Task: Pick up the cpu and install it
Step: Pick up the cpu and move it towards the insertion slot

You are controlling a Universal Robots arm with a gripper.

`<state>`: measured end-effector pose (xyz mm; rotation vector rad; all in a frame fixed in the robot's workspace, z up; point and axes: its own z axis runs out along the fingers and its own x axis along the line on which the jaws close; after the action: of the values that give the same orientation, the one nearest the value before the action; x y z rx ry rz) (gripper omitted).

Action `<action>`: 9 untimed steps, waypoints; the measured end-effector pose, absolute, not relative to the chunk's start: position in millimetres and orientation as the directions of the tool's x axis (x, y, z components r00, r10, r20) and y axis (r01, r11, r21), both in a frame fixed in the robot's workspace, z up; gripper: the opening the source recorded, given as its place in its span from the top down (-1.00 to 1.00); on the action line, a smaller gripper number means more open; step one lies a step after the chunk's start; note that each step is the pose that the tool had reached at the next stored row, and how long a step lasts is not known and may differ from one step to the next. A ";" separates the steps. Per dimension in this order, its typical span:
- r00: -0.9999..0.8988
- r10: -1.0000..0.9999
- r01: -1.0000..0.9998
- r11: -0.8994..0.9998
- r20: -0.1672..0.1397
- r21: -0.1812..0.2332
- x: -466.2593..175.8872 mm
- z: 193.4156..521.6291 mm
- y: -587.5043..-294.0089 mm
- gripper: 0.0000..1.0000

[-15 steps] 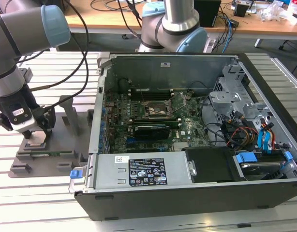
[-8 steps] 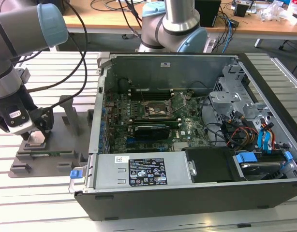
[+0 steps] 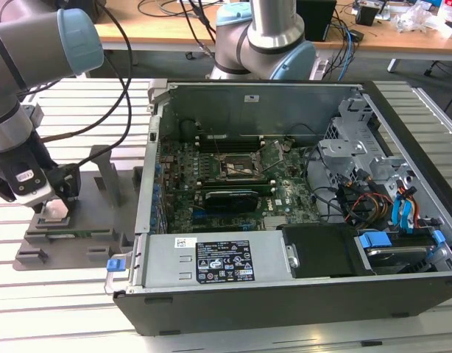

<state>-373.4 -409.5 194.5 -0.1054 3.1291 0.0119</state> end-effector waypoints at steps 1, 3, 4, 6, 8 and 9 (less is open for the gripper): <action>-0.998 -0.067 -0.067 0.998 -0.011 0.007 -373.4 194.5 -409.5 -0.24; -0.998 -0.067 -0.067 0.998 -0.011 0.007 -373.3 194.2 -409.7 -0.24; -0.998 -0.067 -0.067 0.998 -0.011 0.008 -373.2 194.0 -410.0 -0.24; -0.998 -0.067 -0.067 0.998 -0.011 0.007 -373.1 193.8 -410.9 -0.24; -0.998 -0.067 -0.067 0.998 -0.011 0.007 -372.1 193.3 -412.7 -0.24; -0.998 -0.067 -0.067 0.998 -0.010 0.007 -371.0 192.9 -413.1 -0.24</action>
<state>-371.0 -413.1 192.9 -0.1055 3.1298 0.0119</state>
